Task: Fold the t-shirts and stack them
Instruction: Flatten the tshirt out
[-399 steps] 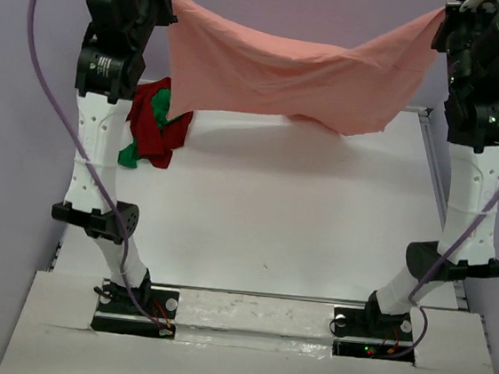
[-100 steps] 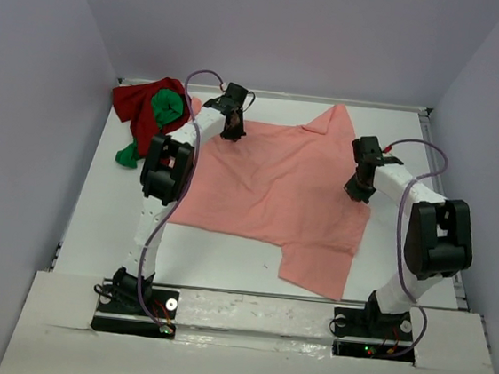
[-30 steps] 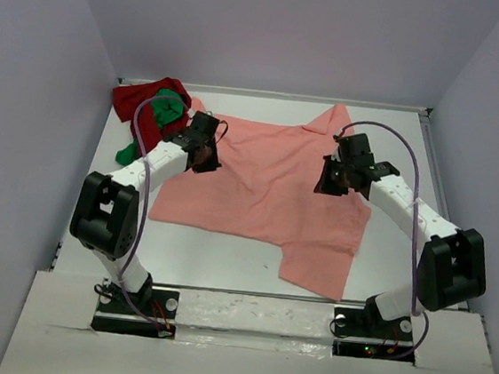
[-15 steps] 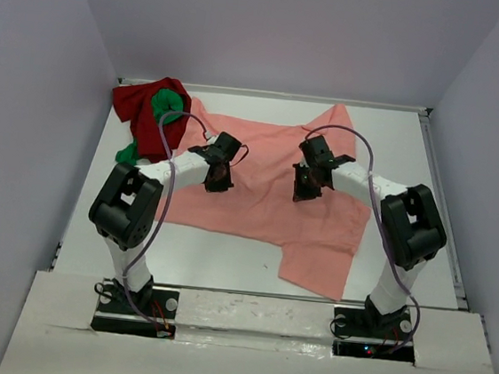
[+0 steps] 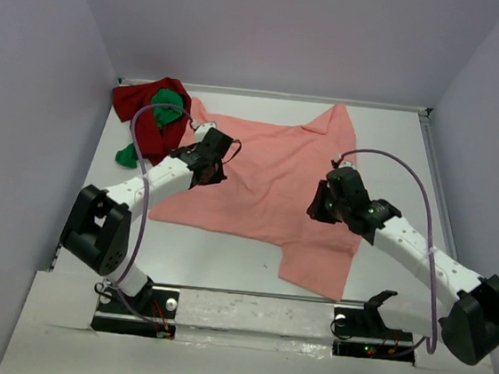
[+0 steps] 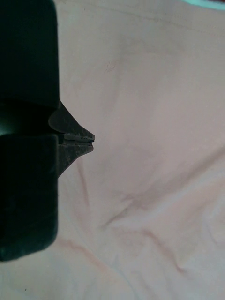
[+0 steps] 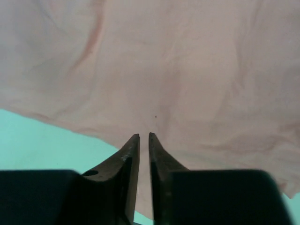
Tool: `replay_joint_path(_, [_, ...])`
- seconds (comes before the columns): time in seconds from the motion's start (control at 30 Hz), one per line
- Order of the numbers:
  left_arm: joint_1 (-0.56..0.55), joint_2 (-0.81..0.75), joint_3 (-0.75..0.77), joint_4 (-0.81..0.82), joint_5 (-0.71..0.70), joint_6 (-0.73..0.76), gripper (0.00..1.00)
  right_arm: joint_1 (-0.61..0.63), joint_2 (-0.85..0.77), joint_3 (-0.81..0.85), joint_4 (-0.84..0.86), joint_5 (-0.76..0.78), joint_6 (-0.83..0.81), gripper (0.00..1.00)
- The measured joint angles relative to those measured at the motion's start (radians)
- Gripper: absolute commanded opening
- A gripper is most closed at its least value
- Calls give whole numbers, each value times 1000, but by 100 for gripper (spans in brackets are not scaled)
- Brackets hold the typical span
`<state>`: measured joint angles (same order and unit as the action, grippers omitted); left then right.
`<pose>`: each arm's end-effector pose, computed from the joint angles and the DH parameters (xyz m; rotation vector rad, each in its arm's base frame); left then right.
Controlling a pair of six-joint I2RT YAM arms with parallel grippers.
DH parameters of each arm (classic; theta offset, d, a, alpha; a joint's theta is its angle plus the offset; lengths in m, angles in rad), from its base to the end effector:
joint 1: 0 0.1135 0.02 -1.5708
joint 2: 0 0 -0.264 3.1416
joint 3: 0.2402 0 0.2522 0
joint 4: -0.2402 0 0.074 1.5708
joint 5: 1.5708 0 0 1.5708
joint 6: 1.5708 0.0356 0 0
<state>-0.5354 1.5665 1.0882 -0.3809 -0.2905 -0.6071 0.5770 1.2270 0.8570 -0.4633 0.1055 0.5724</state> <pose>0.2929 -0.1619 0.2361 -0.2152 2.3810 -0.1859 0.2155 0.1358 0.2484 0.0441 2.4378 0.4040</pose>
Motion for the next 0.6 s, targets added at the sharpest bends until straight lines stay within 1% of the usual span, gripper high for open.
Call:
replay_joint_path(0.03, [0, -25, 0, -4, -7, 0, 0, 10, -29, -11, -8, 4, 13, 39])
replay_joint_path(0.1, [0, -48, 1, -11, -16, 0, 0, 48, -85, -39, -35, 30, 63, 41])
replay_joint_path(0.2, [0, -61, 2, -23, -27, 0, 1, 121, -126, -72, -92, 63, 138, 40])
replay_joint_path(0.27, [3, -61, 6, -40, -35, 2, 2, 191, -142, -88, -145, 103, 202, 38])
replay_joint_path(0.37, [21, -61, 9, -52, -47, 8, 2, 306, -118, -84, -244, 190, 313, 36])
replay_joint_path(0.4, [28, -60, 9, -56, -49, 12, 2, 334, -85, -68, -290, 217, 345, 29])
replay_joint_path(0.43, [38, -60, 10, -60, -52, 16, 2, 348, -53, -55, -320, 240, 370, 23])
replay_joint_path(0.5, [50, -60, 13, -63, -51, 21, 2, 361, 76, -1, -401, 307, 416, 0])
replay_joint_path(0.57, [61, -60, 19, -67, -50, 26, 2, 361, 179, 49, -445, 364, 452, 0])
replay_joint_path(0.6, [64, -60, 26, -67, -49, 29, 2, 360, 203, 58, -449, 378, 454, 0])
